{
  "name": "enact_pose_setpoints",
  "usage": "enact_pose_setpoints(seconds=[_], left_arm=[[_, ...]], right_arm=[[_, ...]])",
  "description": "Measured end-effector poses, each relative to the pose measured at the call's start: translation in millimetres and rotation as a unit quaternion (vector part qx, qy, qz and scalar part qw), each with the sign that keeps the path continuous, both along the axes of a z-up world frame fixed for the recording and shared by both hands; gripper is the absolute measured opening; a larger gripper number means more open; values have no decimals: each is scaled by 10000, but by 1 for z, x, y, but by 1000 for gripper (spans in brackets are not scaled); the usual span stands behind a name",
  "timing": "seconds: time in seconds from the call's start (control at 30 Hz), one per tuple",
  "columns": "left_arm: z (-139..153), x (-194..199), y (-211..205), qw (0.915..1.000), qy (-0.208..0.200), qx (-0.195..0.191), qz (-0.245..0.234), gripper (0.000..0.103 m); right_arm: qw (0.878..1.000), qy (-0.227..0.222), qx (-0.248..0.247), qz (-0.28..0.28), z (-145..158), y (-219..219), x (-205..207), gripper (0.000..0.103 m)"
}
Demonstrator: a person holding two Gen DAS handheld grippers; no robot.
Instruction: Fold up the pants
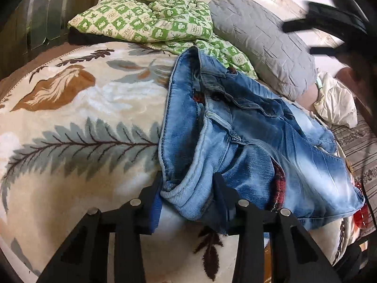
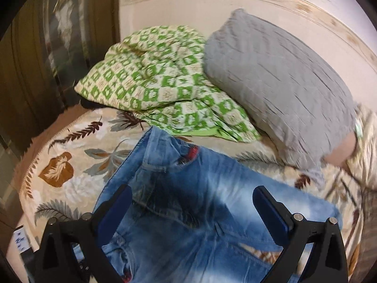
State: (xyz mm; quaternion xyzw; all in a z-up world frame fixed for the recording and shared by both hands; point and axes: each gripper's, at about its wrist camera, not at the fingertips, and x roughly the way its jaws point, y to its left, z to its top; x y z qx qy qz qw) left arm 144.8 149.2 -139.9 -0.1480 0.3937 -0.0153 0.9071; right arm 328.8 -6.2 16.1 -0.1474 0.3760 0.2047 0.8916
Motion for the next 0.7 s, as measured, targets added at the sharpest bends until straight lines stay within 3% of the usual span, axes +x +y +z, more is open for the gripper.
enact_pose_setpoints(seconds=[0.1, 0.37, 0.67, 0.7], left_arm=[[0, -1, 1, 10000, -17, -19, -37, 41], [-2, -1, 6, 9997, -81, -237, -72, 42], [-3, -2, 9, 9991, -107, -396, -88, 42], [-3, -2, 9, 9991, -112, -396, -91, 42]], right_arm=[[9978, 113, -647, 65, -13, 43, 26, 103], [9841, 457, -1714, 23, -68, 133, 95, 103], [9671, 433, -2494, -241, -113, 179, 140, 101], [9655, 443, -2553, -266, -119, 180, 143, 96]])
